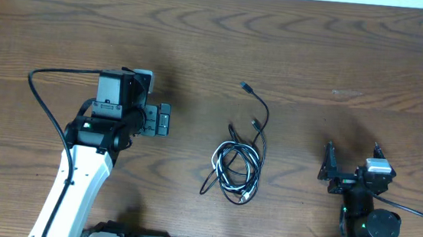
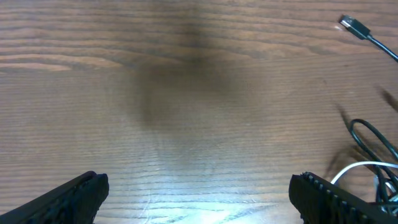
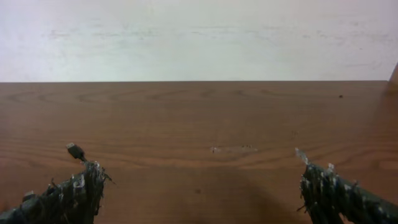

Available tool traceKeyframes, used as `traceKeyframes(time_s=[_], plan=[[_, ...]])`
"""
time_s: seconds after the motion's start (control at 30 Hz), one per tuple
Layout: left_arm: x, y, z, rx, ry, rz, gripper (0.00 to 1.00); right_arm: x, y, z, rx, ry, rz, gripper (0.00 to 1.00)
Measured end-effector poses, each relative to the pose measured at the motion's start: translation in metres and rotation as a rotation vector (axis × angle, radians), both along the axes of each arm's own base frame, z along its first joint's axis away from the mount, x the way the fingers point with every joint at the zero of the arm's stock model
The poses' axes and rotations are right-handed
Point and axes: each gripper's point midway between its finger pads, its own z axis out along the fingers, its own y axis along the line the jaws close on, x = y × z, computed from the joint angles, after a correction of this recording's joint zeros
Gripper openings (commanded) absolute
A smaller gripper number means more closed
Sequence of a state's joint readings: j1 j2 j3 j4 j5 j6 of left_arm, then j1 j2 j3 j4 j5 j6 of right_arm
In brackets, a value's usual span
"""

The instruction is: Untangle cables

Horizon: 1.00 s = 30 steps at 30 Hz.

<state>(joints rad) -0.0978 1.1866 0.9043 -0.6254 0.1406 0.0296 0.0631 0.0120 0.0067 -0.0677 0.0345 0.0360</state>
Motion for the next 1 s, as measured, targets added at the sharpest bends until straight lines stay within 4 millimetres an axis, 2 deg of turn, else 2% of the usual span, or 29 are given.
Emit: traceKeyframes(time_s=[0.2,0.57,1.0], plan=[[-0.005,-0.008,-0.002,-0.029,0.02,-0.033,0.98,0.0,0.0,0.0,0.0,0.0,0.0,0.99],[-0.024,-0.037,-0.008,-0.026,0.073,-0.174,0.98,0.0,0.0,0.0,0.0,0.0,0.0,0.99],[-0.04,-0.086,-0.007,-0.023,0.063,-0.353,0.98,0.0,0.0,0.0,0.0,0.0,0.0,0.99]])
